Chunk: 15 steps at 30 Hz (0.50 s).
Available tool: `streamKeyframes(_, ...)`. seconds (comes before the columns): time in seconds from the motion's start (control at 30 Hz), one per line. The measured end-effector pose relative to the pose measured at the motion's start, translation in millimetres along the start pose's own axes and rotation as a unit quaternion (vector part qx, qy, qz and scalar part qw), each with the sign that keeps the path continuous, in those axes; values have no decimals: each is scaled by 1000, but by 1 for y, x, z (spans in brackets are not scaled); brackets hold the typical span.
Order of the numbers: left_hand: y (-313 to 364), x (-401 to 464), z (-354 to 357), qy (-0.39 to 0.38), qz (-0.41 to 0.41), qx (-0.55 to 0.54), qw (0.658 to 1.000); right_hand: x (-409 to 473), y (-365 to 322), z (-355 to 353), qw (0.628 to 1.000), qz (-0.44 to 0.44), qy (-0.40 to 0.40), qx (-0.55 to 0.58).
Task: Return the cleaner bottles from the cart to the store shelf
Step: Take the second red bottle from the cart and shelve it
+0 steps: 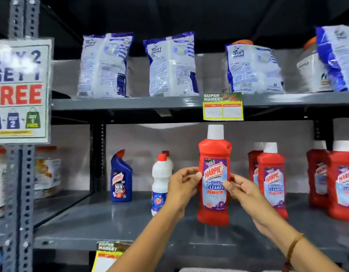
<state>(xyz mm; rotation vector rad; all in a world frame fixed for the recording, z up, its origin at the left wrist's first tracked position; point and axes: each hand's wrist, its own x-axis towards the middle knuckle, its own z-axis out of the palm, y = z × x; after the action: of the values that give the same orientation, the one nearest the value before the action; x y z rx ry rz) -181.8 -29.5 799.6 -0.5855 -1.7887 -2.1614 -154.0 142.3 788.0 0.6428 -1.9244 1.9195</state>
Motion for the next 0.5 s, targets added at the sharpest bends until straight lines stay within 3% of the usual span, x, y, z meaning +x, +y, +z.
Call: streamKeyframes(0.5,-91,73,32,54,-54,35,996,70,81,-55,997,81,-11,-8)
